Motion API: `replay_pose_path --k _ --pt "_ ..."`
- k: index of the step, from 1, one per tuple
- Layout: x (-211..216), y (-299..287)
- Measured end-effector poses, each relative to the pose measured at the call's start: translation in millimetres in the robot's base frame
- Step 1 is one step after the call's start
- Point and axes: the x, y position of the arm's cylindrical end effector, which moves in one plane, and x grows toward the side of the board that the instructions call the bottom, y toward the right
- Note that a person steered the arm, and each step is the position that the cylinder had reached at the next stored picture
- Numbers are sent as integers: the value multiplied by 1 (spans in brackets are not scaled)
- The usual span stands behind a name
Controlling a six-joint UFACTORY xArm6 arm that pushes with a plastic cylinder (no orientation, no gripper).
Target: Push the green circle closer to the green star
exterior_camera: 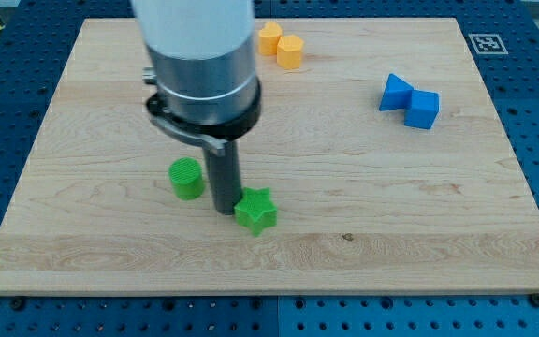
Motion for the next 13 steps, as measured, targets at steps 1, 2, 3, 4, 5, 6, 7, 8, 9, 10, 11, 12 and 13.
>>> replay_pose_path --k 1,2,3,4,5,6,7,8,9,10,11,12,13 --pt "0 31" --pt "0 31" --pt "24 -34" --pt "27 -99" --pt "-18 -114" --pt "-21 -85" --pt "-31 -58" --pt "-33 -67" --pt "-51 -83" --pt "-63 -60" --pt "-63 -44" --pt "-58 -14" --pt "-39 2"
